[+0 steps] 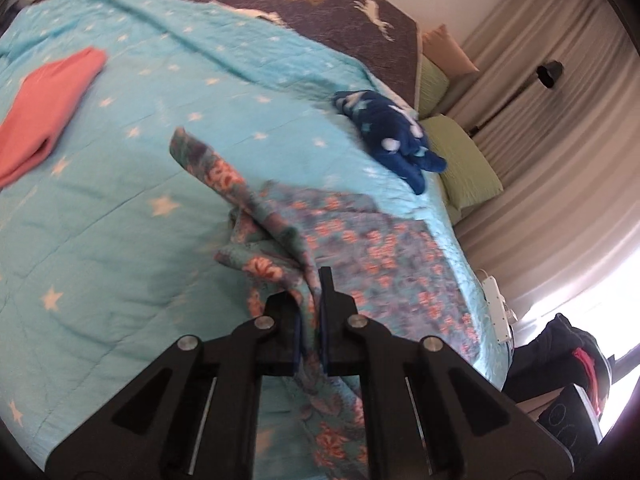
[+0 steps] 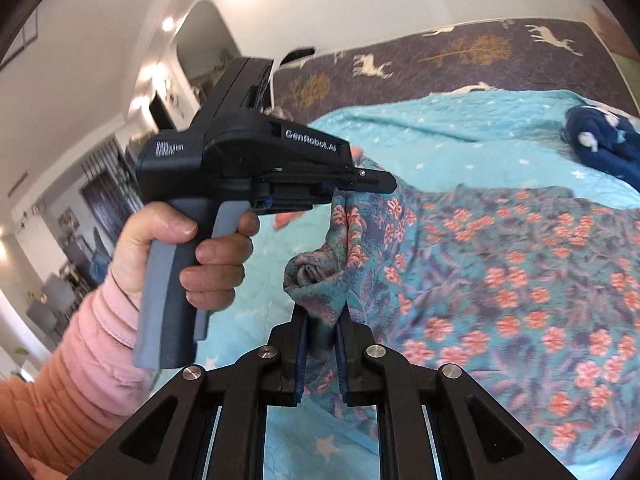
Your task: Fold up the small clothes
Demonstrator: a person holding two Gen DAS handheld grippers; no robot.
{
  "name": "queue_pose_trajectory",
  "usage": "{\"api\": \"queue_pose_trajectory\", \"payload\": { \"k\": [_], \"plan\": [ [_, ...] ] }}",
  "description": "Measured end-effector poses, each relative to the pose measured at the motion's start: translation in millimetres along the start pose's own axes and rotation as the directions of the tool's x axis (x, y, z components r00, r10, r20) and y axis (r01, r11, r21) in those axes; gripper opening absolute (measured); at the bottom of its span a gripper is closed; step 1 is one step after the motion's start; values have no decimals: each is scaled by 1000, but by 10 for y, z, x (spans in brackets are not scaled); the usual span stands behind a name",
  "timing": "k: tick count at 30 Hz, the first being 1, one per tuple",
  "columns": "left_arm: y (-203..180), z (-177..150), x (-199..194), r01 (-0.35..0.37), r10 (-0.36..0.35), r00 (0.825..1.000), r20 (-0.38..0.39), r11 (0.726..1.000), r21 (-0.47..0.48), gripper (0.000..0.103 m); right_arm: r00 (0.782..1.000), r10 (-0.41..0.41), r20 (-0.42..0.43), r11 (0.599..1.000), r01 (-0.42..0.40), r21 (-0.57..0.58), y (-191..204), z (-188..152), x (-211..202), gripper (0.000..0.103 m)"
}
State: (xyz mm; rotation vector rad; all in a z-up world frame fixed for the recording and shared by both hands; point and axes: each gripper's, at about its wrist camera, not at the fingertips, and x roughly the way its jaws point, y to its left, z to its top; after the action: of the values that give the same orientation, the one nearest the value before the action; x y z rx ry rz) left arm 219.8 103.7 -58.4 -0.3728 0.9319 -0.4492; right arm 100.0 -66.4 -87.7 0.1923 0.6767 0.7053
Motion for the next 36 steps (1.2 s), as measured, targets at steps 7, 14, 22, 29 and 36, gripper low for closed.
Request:
{"api": "queue_pose_trajectory", "payload": {
  "k": [7, 14, 22, 29, 36],
  "plan": [
    [-807, 197, 440, 58, -53, 998, -43, 991, 121, 8, 989, -82, 126, 993, 70, 98, -537, 22, -685, 11],
    [-1694, 26, 1286, 97, -64, 984, -163, 974, 204, 8, 954, -213, 209, 958, 161, 238, -1192, -115, -1347, 11],
    [-2119, -321, 2086, 57, 11, 959, -283, 971, 231, 8, 935, -309, 172, 868, 203, 452, -2003, -500, -1790, 11],
    [-2259, -364, 2048, 19, 48, 970, -239, 963, 270, 8, 943, -284, 171, 832, 154, 533, -2363, -682, -1919, 10],
    [-2359, -343, 1880, 28, 36, 977, -209, 955, 297, 8, 964, -178, 195, 841, 46, 539, -2407, -702, -1907, 56]
  ]
}}
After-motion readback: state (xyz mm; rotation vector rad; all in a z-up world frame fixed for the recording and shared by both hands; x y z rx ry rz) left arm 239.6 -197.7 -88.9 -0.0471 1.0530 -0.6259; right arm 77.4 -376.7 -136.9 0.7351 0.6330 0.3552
